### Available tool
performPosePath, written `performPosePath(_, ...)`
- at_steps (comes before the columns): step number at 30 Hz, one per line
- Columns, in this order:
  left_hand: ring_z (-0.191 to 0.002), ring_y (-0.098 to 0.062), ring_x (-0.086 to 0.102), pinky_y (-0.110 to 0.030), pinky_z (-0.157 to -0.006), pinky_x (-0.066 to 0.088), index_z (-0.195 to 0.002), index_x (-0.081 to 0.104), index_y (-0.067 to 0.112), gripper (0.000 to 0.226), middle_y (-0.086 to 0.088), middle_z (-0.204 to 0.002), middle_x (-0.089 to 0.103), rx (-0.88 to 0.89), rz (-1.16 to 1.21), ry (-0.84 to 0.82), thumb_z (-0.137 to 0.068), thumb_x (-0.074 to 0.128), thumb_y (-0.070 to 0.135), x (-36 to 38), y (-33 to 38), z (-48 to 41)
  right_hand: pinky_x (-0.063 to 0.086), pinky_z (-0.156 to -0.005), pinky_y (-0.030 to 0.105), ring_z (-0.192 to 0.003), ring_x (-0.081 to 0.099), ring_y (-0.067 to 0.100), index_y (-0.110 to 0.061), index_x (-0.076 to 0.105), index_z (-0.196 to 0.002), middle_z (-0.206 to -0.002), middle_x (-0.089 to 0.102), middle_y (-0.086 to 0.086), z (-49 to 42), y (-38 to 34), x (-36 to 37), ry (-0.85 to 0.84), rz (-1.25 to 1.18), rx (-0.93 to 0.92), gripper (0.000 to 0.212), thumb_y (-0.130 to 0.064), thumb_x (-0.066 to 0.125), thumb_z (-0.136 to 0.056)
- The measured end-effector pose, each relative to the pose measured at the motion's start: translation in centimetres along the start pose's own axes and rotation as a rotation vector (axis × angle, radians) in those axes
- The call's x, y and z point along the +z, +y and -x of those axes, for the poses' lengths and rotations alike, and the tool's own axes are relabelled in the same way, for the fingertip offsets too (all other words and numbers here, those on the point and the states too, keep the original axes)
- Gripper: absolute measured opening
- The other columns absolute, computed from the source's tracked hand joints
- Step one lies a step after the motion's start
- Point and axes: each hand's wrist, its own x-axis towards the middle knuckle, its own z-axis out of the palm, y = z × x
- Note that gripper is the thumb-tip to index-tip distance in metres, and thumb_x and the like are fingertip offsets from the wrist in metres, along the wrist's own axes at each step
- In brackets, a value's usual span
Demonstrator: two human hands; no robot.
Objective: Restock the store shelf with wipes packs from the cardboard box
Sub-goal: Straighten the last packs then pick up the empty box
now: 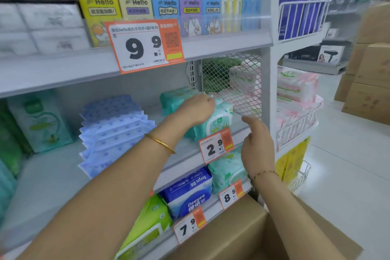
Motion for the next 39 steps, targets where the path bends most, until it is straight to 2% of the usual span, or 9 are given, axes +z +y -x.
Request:
performPosePath(7,-0.146,-0.022,0.016,-0.041,-0.12,0.009,-0.148,0.026,0.009,0.05,-0.009,-0.158,0.017,0.136,-0.19,0.053,-0.1,0.022,0.027,2.4,0.6,5.0,0.028,-0.097,0.018,-0.128,0.041,0.024,-0.006,0.047,-0.132,-0.133,0.049,0.009,4.5,1.3,-2.6,-0.048,0.044,0.039,0.051,0.013,0.037,-0.086)
performPosePath(11,-0.144,-0.021,0.024,-0.035,-0.119,0.012,-0.142,0.038,0.01,0.053,-0.008,-0.154,0.03,0.358,-0.026,0.201,-0.096,0.021,0.029,5.9,1.5,12.7,0.03,-0.098,0.022,-0.125,0.044,0.027,-0.004,0.051,-0.129,-0.129,0.052,0.012,7.7,2.8,-3.3,-0.076,0.056,0.083,0.049,0.013,0.038,-0.084)
performPosePath(14,-0.137,-0.023,0.037,-0.032,-0.115,0.022,-0.134,0.049,0.01,0.057,-0.008,-0.147,0.042,0.386,0.108,0.048,-0.09,0.022,0.033,11.1,-0.2,19.2,0.036,-0.099,0.029,-0.121,0.049,0.028,-0.005,0.052,-0.128,-0.128,0.053,0.014,11.7,5.5,-3.2,-0.207,0.079,0.247,0.045,0.008,0.04,-0.087)
performPosePath(21,-0.127,-0.027,0.041,-0.034,-0.105,0.035,-0.13,0.046,0.01,0.04,-0.01,-0.137,0.042,-0.134,-0.005,-0.42,-0.094,0.043,0.026,23.1,-8.7,28.5,0.043,-0.101,0.038,-0.122,0.047,0.031,-0.011,0.036,-0.139,-0.14,0.038,0.014,22.8,12.4,-1.3,-0.599,0.376,0.68,0.048,-0.016,0.045,-0.092)
performPosePath(26,-0.118,-0.031,0.051,-0.038,-0.087,0.049,-0.141,0.023,0.003,0.063,-0.019,-0.137,0.038,-0.573,-0.226,-0.6,-0.093,0.05,0.032,25.9,-11.9,32.3,0.043,-0.095,0.044,-0.12,0.041,0.035,-0.014,0.04,-0.127,-0.134,0.038,0.01,29.9,13.2,0.8,-0.799,0.745,0.752,0.036,-0.026,0.043,-0.093)
performPosePath(29,-0.104,-0.033,0.062,-0.038,-0.084,0.052,-0.144,0.018,0.003,0.073,-0.018,-0.131,0.052,-0.769,-0.077,-0.621,-0.093,0.046,0.047,26.7,-12.7,33.6,0.045,-0.092,0.05,-0.119,0.038,0.039,-0.014,0.04,-0.124,-0.136,0.034,0.012,32.1,14.4,1.0,-0.748,0.853,0.81,0.035,-0.027,0.047,-0.092)
performPosePath(33,-0.061,-0.037,0.059,-0.045,-0.066,0.061,-0.146,0.016,0.007,0.082,-0.021,-0.137,0.045,-1.124,0.374,-0.647,-0.087,0.055,0.048,28.5,-12.5,34.2,0.046,-0.091,0.055,-0.119,0.035,0.042,-0.01,0.034,-0.129,-0.144,0.026,0.017,32.2,16.2,1.4,-0.614,0.769,0.897,0.046,-0.029,0.05,-0.09)
performPosePath(35,-0.073,-0.04,0.062,-0.05,-0.062,0.059,-0.137,0.024,0.001,0.071,-0.024,-0.128,0.05,-1.14,0.461,-0.58,-0.084,0.064,0.026,29.5,-12.3,34.6,0.044,-0.092,0.057,-0.124,0.033,0.042,-0.011,0.027,-0.136,-0.145,0.024,0.018,32.3,16.7,1.7,-0.544,0.704,0.936,0.058,-0.033,0.053,-0.09)
performPosePath(39,-0.094,-0.044,0.06,-0.054,-0.047,0.055,-0.12,0.034,0.008,0.042,-0.024,-0.122,0.05,-1.144,0.77,-0.491,-0.083,0.051,-0.004,30.7,-10.5,35.2,0.04,-0.097,0.061,-0.134,0.024,0.043,-0.012,0.002,-0.147,-0.153,0.011,0.017,32.7,17.3,0.8,-0.426,0.68,1.011,0.086,-0.037,0.059,-0.087)
